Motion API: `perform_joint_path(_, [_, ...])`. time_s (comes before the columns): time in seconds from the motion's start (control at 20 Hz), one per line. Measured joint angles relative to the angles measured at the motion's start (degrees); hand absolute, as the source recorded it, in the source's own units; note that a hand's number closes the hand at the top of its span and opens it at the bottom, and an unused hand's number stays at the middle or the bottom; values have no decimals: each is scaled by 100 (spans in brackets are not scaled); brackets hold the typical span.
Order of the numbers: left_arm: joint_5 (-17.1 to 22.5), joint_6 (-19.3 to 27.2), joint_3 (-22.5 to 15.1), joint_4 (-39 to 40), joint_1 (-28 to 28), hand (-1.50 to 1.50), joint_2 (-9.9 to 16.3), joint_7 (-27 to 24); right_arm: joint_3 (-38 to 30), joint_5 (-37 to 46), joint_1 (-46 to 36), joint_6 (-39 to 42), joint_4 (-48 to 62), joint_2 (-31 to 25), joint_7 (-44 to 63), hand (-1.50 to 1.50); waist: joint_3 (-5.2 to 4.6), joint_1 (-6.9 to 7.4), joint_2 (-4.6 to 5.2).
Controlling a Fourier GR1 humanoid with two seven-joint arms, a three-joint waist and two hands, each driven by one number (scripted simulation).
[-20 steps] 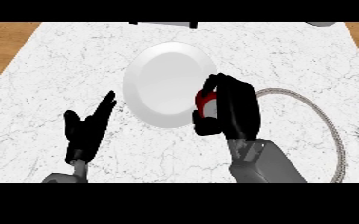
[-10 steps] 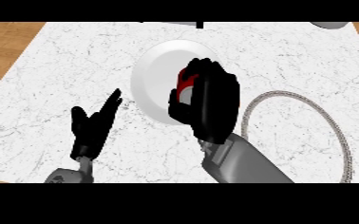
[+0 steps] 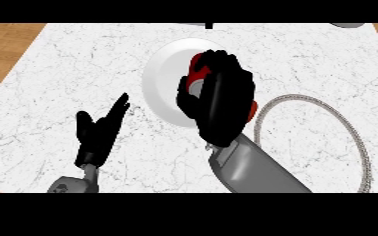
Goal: Pick the can from the placemat and place it in the plate
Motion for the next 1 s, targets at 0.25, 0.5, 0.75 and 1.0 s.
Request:
perform_joint_path(0.25, [45, -16, 47, -37, 46, 0, 11, 1, -141, 649, -20, -302, 370, -7, 173, 150, 11, -98, 18])
perform_joint_path(0.5, [0, 40, 48, -67, 98, 0, -24, -63, -355, 1097, -23, -665, 757, -12, 279, 150, 24, -161, 42])
perform_joint_path(0.75, [-1, 43, 63, -80, 122, 0, -42, -84, -581, 1271, 11, -1059, 1160, -11, 329, 150, 32, -211, 60])
perform_joint_path(1.0, [-13, 59, 77, -107, 144, 0, -53, -81, -942, 1173, 33, -1478, 1600, -8, 315, 150, 37, -242, 74])
